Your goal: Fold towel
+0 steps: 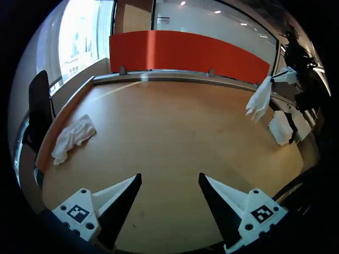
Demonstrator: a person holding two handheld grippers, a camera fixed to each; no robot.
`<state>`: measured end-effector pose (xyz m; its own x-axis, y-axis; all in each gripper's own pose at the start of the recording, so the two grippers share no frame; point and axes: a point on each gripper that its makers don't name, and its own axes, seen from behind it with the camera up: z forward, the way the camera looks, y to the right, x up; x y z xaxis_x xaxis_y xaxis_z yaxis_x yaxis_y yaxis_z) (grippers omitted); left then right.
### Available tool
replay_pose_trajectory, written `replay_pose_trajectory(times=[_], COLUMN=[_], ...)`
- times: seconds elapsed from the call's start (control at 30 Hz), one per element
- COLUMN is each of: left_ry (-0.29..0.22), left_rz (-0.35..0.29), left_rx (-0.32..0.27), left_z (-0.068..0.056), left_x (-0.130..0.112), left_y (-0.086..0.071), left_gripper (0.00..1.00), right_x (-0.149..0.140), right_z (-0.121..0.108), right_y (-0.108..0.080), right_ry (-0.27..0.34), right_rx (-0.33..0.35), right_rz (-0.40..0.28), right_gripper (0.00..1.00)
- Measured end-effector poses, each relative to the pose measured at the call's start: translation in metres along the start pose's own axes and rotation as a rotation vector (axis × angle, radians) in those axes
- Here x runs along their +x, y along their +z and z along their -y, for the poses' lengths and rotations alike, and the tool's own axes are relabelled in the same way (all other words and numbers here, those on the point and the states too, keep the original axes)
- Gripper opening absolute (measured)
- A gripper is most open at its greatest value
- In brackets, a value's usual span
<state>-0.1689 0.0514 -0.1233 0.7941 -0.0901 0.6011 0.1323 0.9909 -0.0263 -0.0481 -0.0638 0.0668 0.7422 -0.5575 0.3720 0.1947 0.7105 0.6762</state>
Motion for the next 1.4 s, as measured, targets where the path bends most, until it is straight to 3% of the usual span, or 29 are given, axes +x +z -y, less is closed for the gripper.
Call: replay_pose_trajectory(times=[0.47, 0.77, 1.0, 1.4], left_ry=[0.005, 0.025, 0.039, 0.060], left_rz=[0.008, 0.012, 0.013, 0.017], left_rx=[0.001, -0.005, -0.012, -0.027], left_z=[-0.010, -0.022, -0.031, -0.043], left_x=[0.005, 0.010, 0.013, 0.014], left_y=[0.005, 0.008, 0.009, 0.010], left_gripper=[1.00, 1.00, 1.00, 1.00], right_x=[-0.058, -0.089, -0.113, -0.154], right_z=[-0.100, -0.148, -0.168, -0.168], right_y=[-0.046, -0.076, -0.092, -0.118], right_ry=[0.060, 0.095, 0.132, 0.183], right_rx=[-0.116, -0.184, -0.216, -0.242], right_rz=[0.095, 0.142, 0.164, 0.178], right_gripper=[0.06, 0.06, 0.06, 0.06])
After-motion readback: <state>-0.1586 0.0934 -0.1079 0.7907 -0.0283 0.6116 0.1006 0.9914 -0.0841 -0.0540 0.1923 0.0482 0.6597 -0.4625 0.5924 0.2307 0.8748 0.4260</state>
